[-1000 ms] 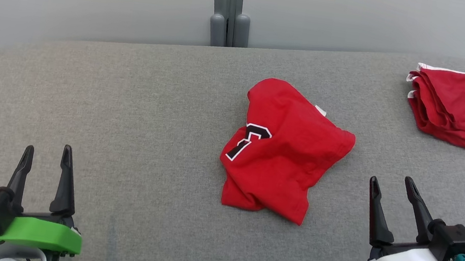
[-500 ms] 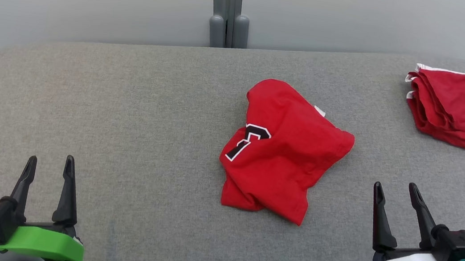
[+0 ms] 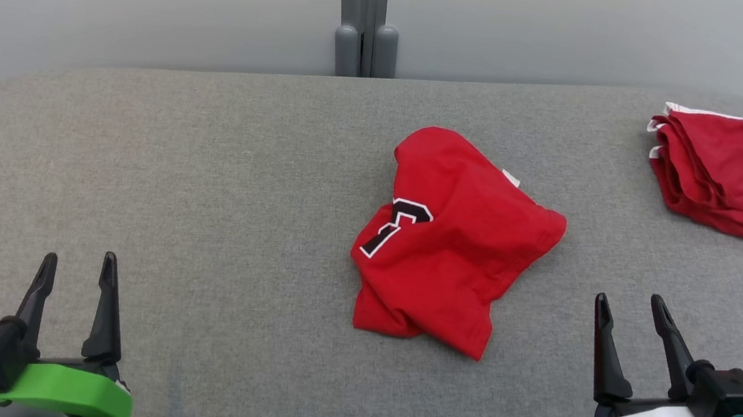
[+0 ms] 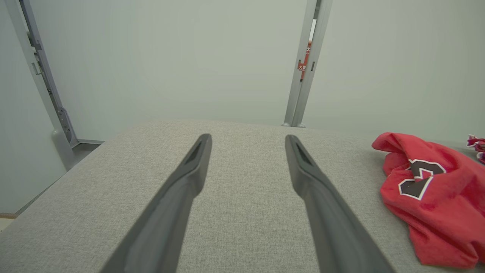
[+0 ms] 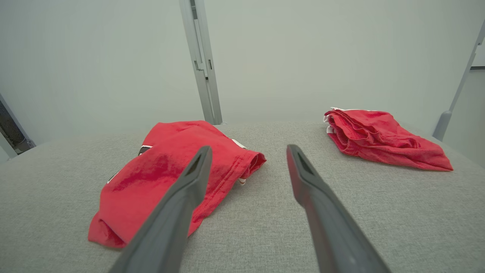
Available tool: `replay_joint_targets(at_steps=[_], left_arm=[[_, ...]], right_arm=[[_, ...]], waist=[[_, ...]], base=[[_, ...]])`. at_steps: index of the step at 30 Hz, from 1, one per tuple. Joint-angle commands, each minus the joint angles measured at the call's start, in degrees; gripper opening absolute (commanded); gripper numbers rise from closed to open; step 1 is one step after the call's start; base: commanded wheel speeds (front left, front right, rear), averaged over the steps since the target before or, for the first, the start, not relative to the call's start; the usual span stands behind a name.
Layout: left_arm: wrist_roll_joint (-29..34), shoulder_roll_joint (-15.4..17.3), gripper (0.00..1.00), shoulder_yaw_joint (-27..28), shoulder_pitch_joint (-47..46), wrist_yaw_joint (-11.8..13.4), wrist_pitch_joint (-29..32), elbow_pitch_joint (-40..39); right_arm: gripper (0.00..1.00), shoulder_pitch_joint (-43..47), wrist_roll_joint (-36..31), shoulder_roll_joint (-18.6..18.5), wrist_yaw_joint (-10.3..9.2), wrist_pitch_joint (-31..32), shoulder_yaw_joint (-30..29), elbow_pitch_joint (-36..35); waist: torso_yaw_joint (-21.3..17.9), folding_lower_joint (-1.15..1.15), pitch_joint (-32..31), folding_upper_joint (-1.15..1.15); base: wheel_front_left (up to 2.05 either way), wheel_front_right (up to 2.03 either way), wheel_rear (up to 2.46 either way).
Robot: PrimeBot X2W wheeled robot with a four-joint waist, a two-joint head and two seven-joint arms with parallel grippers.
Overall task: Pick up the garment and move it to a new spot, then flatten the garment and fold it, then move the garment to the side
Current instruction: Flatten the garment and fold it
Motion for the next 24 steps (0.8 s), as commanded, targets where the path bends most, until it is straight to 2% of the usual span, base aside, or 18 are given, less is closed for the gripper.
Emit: replay_joint_targets(at_steps=[1, 24], left_arm=[[0.42, -0.2, 1.0, 0.3, 0.45, -0.31, 0.0, 0.06], [2.07, -1.1, 1.0, 1.4, -0.01, -0.9, 0.0, 0.39]], right_arm=[[1.0, 0.36, -0.21, -0.02, -0.07, -0.17, 0.0, 0.07], [1.0, -0.91, -0.46, -0.01, -0.08, -0.17, -0.44, 0.57]], waist=[[-0.04, 0.0, -0.02, 0.0], [-0.23, 0.0, 0.22, 0.0]], base=[[0.0, 0.0, 0.0], [0.0, 0.0, 0.0]])
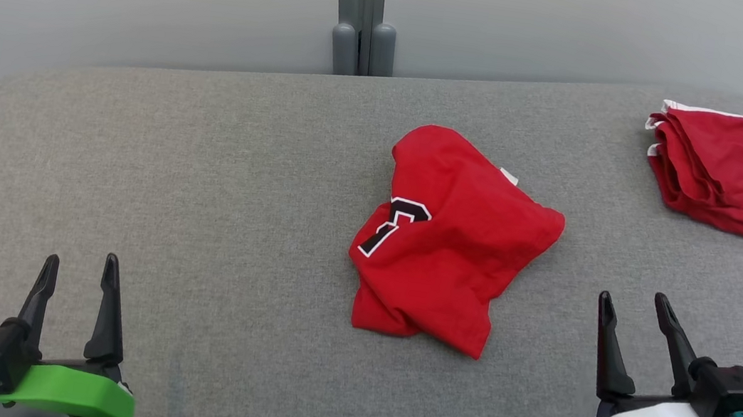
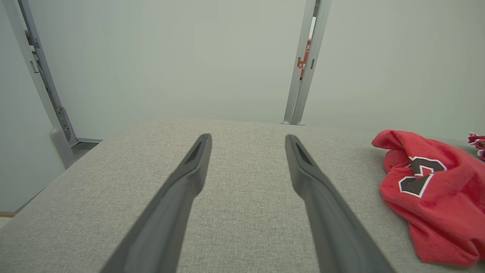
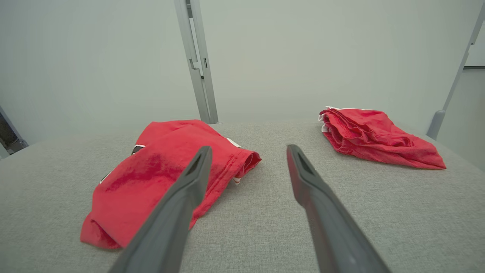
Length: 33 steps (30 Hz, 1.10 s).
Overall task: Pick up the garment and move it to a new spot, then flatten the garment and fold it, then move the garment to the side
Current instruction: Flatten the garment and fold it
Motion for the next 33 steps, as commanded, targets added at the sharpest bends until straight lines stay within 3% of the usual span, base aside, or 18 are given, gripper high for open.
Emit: replay_joint_targets(at_steps=[1, 15, 24, 33], left_arm=[[0.64, -0.04, 1.0, 0.27, -0.09, -0.21, 0.01, 0.04], [1.64, -1.14, 1.0, -1.24, -3.71, -0.75, 0.01, 0.29], [1.9, -2.41, 1.0, -2.84, -7.11, -1.21, 0.01, 0.83], [1.74, -3.33, 1.0, -4.66, -9.75, -1.7, 0.01, 1.54]], right_arm=[[1.0, -1.16, -0.41, -0.04, -0.08, -0.17, 0.05, -0.02], [1.0, -17.88, -1.96, -5.59, -0.07, 4.01, 2.73, 6.01], [1.0, -29.13, -1.7, -10.17, -0.08, 7.67, 3.36, 19.05], [1.0, -35.41, -0.35, -12.54, -0.08, 6.92, 4.28, 34.61]], waist=[[0.1, 0.0, 0.16, 0.0], [3.63, 0.0, 4.9, 0.0], [8.1, 0.0, 10.05, 0.0], [12.13, 0.0, 13.64, 0.0]], base=[[0.0, 0.0, 0.0], [0.0, 0.0, 0.0], [0.0, 0.0, 0.0], [0.0, 0.0, 0.0]])
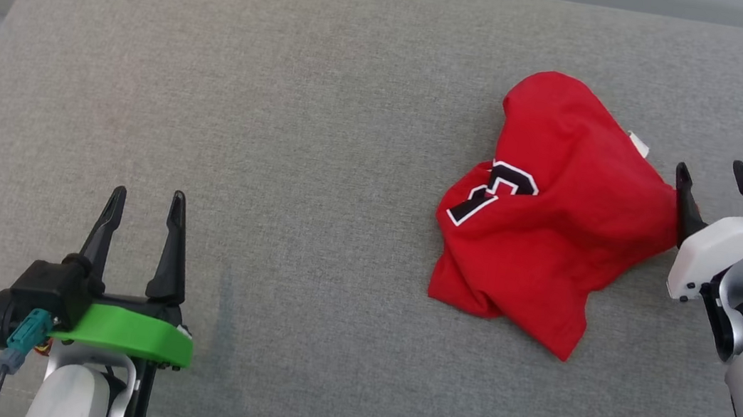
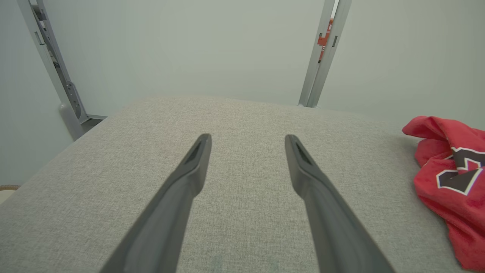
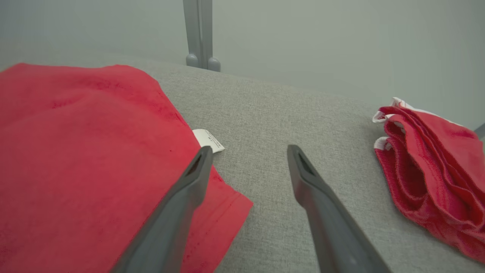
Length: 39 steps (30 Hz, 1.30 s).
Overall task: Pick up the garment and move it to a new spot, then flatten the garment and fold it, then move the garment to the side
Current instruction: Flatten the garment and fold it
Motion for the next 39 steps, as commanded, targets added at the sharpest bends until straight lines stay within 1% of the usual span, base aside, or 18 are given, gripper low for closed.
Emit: replay_joint_targets(at_steps=[1, 5, 11, 12, 13, 14, 15, 22, 30, 32, 35, 39], left_arm=[[0.04, -0.08, 1.0, -0.37, -1.26, -0.26, 0.01, 0.14], [-0.32, -0.26, 1.0, -0.72, -2.13, -0.31, 0.01, 0.44], [-0.52, -0.39, 1.0, -0.49, -2.39, -0.36, 0.01, 0.68], [-0.52, -0.4, 1.0, -0.41, -2.38, -0.37, 0.01, 0.72], [-0.53, -0.42, 1.0, -0.32, -2.35, -0.36, 0.01, 0.76], [-0.5, -0.42, 1.0, -0.24, -2.3, -0.33, 0.01, 0.8], [-0.47, -0.43, 1.0, -0.14, -2.23, -0.28, 0.01, 0.87], [-0.66, -0.43, 1.0, 0.07, -1.12, 0.11, 0.01, 1.2], [-0.5, -0.44, 1.0, 0.42, 0.42, 0.22, 0.01, 1.29], [-0.47, -0.43, 1.0, 0.57, 0.8, 0.24, 0.01, 1.3], [-0.66, -0.43, 1.0, 0.77, 1.55, 0.47, 0.01, 1.2], [-1.05, -0.43, 1.0, 0.68, 2.64, 0.78, 0.01, 1.19]], right_arm=[[1.0, -1.16, 0.29, -0.45, -0.08, -0.35, -0.1, 2.23], [1.0, -2.5, 0.44, -0.47, -0.08, -1.2, -0.25, 8.16], [1.0, -3.64, 1.37, 0.43, -0.07, -1.35, -0.33, 15.51], [0.88, -3.71, 1.48, 0.57, -0.07, -1.42, -0.16, 16.34], [0.6, -3.74, 1.71, 0.76, -0.07, -1.68, 0.15, 17.15], [0.36, -3.88, 2.12, 1.04, -0.07, -2.13, 0.42, 17.71], [0.0, -4.01, 2.24, 1.14, -0.07, -2.52, 0.7, 18.21], [0.0, -5.92, 3.72, -0.36, -0.08, -6.01, 0.86, 18.57], [0.0, -7.09, 4.31, -5.29, -0.08, -7.3, -0.67, 15.65], [0.0, -7.2, 4.3, -5.94, -0.08, -7.38, -1.13, 14.41], [0.0, -7.44, 4.48, -5.82, -0.08, -7.32, -1.48, 11.11], [0.0, -6.53, 4.72, -3.23, -0.08, -7.33, 0.46, 6.09]], waist=[[2.48, 0.0, 2.34, 0.0], [3.65, 0.0, 3.1, 0.0], [4.0, 0.0, 3.47, 0.0], [3.96, 0.0, 3.47, 0.0], [3.89, 0.0, 3.46, 0.0], [3.78, 0.0, 3.4, 0.0], [3.6, 0.0, 3.24, 0.0], [2.2, 0.0, 0.81, 0.0], [0.95, 0.0, -2.2, 0.0], [0.74, 0.0, -2.81, 0.0], [0.3, 0.0, -4.0, 0.0], [-0.12, 0.0, -5.59, 0.0]], base=[[0.0, 0.0, 0.0], [0.0, 0.0, 0.0], [0.0, 0.0, 0.0], [0.0, 0.0, 0.0], [0.0, 0.0, 0.0], [0.0, 0.0, 0.0], [0.0, 0.0, 0.0], [0.0, 0.0, 0.0], [0.0, 0.0, 0.0], [0.0, 0.0, 0.0], [0.0, 0.0, 0.0], [0.0, 0.0, 0.0]])
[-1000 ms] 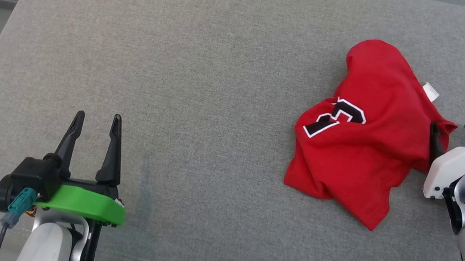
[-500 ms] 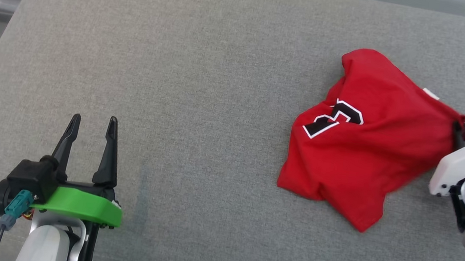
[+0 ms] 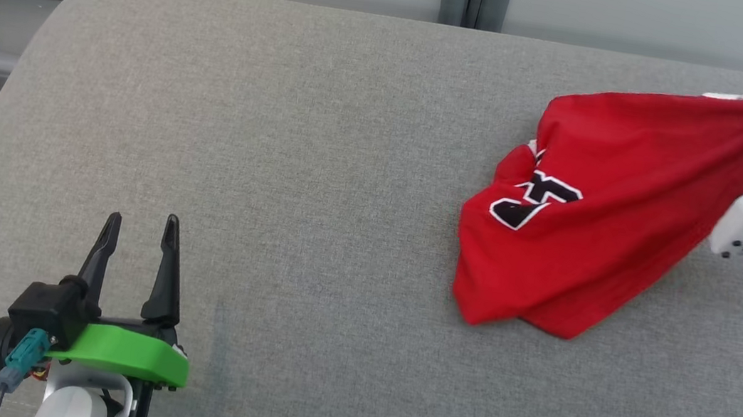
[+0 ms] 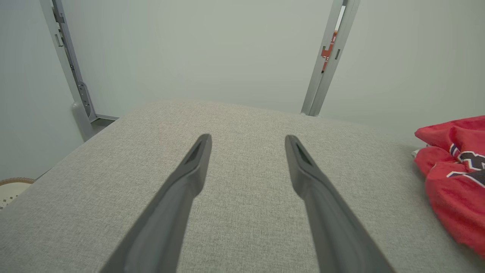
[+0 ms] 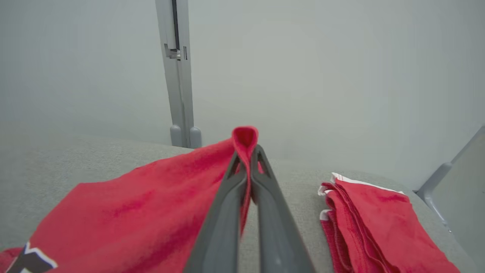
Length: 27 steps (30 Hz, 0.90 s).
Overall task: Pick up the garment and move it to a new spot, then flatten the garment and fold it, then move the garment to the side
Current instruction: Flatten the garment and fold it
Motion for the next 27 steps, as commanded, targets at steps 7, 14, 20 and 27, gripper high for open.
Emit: replay_joint_targets(at_steps=[7, 14, 20, 27], left_arm=[[-0.71, 0.02, 1.0, -0.38, 1.39, 0.42, 0.01, -0.19], [-1.53, 0.04, 1.0, -1.4, 1.06, 0.74, 0.01, -0.16], [-1.79, 0.03, 1.0, -2.67, 0.35, 1.02, 0.01, 0.21], [-2.67, 0.04, 1.0, -3.69, -0.58, 1.42, 0.01, 0.55]], right_arm=[[0.0, 0.77, 2.16, 8.26, -0.08, -0.21, 6.87, -8.25], [0.0, 0.09, 4.02, 15.82, -0.07, 0.82, 15.75, -12.14], [0.0, -0.1, 7.45, 18.4, -0.07, 0.74, 23.79, -10.84], [0.27, 2.24, 17.97, 18.45, -0.05, 0.22, 37.49, -13.57]], waist=[[0.19, 0.0, -2.76, 0.0], [3.25, 0.0, -2.53, 0.0], [6.25, 0.0, -1.67, 0.0], [8.11, 0.0, -0.57, 0.0]], base=[[0.0, 0.0, 0.0], [0.0, 0.0, 0.0], [0.0, 0.0, 0.0], [0.0, 0.0, 0.0]])
